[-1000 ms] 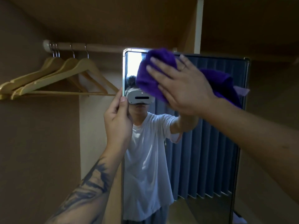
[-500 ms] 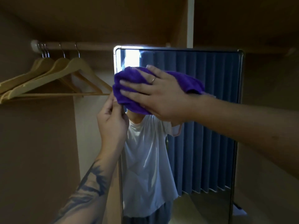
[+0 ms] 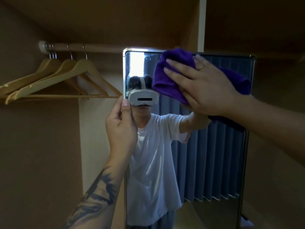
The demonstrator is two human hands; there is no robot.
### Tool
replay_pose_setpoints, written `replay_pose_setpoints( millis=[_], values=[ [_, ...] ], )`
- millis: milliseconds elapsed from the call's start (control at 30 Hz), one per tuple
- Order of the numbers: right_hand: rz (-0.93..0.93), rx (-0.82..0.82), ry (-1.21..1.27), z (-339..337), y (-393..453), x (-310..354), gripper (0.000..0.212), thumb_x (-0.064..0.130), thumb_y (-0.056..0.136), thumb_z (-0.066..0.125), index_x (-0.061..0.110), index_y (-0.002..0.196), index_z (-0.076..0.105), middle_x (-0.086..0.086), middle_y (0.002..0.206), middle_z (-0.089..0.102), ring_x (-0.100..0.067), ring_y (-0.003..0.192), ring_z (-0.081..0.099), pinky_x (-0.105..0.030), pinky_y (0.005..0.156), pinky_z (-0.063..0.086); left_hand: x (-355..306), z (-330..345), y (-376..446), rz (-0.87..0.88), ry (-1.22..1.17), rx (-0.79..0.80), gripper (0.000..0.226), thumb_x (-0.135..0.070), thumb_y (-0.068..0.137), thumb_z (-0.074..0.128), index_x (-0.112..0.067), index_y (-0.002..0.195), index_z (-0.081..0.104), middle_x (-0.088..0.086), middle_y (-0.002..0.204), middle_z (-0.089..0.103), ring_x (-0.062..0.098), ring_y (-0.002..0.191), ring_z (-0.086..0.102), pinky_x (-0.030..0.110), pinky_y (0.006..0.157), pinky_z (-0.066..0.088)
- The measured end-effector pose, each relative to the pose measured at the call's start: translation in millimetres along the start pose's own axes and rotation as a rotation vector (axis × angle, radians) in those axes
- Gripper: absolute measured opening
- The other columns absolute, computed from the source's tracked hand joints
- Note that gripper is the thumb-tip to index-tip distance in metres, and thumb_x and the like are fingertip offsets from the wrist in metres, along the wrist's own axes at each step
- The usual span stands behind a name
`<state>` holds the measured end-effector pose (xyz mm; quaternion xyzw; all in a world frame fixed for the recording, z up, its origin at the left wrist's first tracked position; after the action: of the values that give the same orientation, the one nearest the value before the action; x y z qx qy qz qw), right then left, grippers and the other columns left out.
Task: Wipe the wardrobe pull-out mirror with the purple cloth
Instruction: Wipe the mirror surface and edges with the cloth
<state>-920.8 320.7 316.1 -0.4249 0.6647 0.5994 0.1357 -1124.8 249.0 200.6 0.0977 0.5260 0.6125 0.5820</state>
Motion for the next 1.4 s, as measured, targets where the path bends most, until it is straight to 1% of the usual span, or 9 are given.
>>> replay_pose_setpoints(
  millis=[233, 333, 500, 667, 833, 933, 1067, 1300, 1400],
  values=[
    [-0.014, 0.048, 0.046, -0.3, -18.5, -5.3, 0.068, 0.047, 0.101, 0.035, 0.024, 0.163, 0.025, -0.003, 0.171, 0.023, -0.04, 0.153, 0.023, -0.054, 0.122, 0.015, -7.1, -0.5, -3.4, 0.083, 0.096, 0.054, 0.038, -0.025, 0.114, 0.045, 0.008, 0.116, 0.063, 0.007, 0.091, 0.057, -0.011, 0.07, 0.055, 0.005, 0.065, 0.042],
    [0.12, 0.014, 0.087, -1.2, -20.6, -7.6, 0.067, 0.046, 0.102, 0.033, 0.018, 0.163, 0.028, -0.009, 0.17, 0.025, -0.046, 0.151, 0.027, -0.06, 0.124, 0.018, -6.1, -1.5, -3.4, 0.093, 0.123, 0.043, 0.04, -0.028, 0.114, 0.046, 0.008, 0.115, 0.062, 0.006, 0.088, 0.056, -0.011, 0.068, 0.055, 0.004, 0.064, 0.042],
    [-0.185, 0.099, -0.008, 7.3, -34.0, 6.0, 0.071, 0.051, 0.099, 0.035, 0.026, 0.164, 0.019, -0.001, 0.172, 0.017, -0.035, 0.156, 0.016, -0.052, 0.125, 0.011, -3.6, -1.5, -2.1, 0.09, 0.102, 0.04, 0.04, -0.031, 0.113, 0.047, 0.006, 0.106, 0.06, 0.009, 0.088, 0.05, -0.01, 0.064, 0.052, 0.006, 0.062, 0.041],
    [0.23, 0.037, 0.028, 6.3, -40.7, -12.5, 0.069, 0.039, 0.102, 0.045, 0.021, 0.163, 0.021, -0.008, 0.171, 0.02, -0.047, 0.147, 0.033, -0.061, 0.122, 0.024, -4.3, -3.2, -2.5, 0.11, 0.121, 0.018, 0.034, -0.031, 0.113, 0.047, -0.005, 0.115, 0.069, -0.014, 0.065, 0.056, -0.008, 0.061, 0.054, 0.005, 0.057, 0.041],
    [-0.095, 0.112, 0.082, 7.8, -61.3, 7.3, 0.073, 0.034, 0.092, 0.058, 0.018, 0.159, 0.033, -0.008, 0.167, 0.027, -0.046, 0.15, 0.032, -0.062, 0.12, 0.024, 0.3, -2.0, -1.6, 0.032, 0.091, 0.037, 0.035, -0.038, 0.112, 0.047, -0.008, 0.103, 0.064, -0.014, 0.055, 0.044, 0.004, 0.047, 0.037, 0.02, 0.043, 0.034],
    [0.215, 0.134, 0.069, 2.1, -61.0, -25.1, 0.067, 0.043, 0.099, 0.032, 0.02, 0.162, 0.028, -0.008, 0.17, 0.024, -0.047, 0.147, 0.033, -0.058, 0.121, 0.022, -5.5, -0.9, -3.7, 0.082, 0.11, 0.03, 0.028, -0.036, 0.113, 0.047, -0.027, 0.094, 0.066, -0.015, 0.055, 0.045, 0.0, 0.047, 0.04, 0.013, 0.045, 0.035],
    [0.627, 0.132, 0.141, 9.8, -71.1, -23.7, 0.08, 0.052, 0.091, -0.001, 0.025, 0.166, 0.009, -0.002, 0.174, 0.003, -0.037, 0.156, 0.016, -0.049, 0.126, 0.011, -8.3, -0.5, -5.3, 0.114, 0.123, 0.016, 0.026, -0.03, 0.113, 0.047, -0.019, 0.106, 0.07, -0.02, 0.058, 0.051, -0.005, 0.052, 0.048, 0.005, 0.05, 0.036],
    [0.227, 0.129, 0.022, 21.3, -85.5, -10.6, 0.062, 0.033, 0.103, 0.038, 0.016, 0.162, 0.028, -0.014, 0.169, 0.027, -0.048, 0.144, 0.037, -0.063, 0.117, 0.028, -9.1, 0.3, -6.5, 0.122, 0.13, 0.021, 0.037, -0.026, 0.114, 0.044, 0.006, 0.108, 0.061, -0.018, 0.054, 0.045, -0.003, 0.048, 0.042, 0.007, 0.049, 0.033],
    [0.406, 0.096, 0.009, 14.0, -87.4, -53.7, 0.064, 0.026, 0.101, 0.042, 0.017, 0.163, 0.028, -0.013, 0.169, 0.026, -0.05, 0.142, 0.033, -0.064, 0.111, 0.03, -10.3, 0.7, -6.9, 0.128, 0.145, 0.025, 0.038, -0.027, 0.114, 0.044, 0.006, 0.106, 0.061, -0.017, 0.053, 0.045, -0.002, 0.048, 0.041, 0.008, 0.049, 0.034]
  ],
)
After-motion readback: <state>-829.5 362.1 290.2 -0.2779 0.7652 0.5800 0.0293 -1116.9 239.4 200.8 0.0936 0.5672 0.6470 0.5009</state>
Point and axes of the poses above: each hand's wrist, its own y-axis towards the middle knuckle, its own z-axis out of the palm, x = y × z, the point moved 6 cm from there along y, towards the middle knuckle
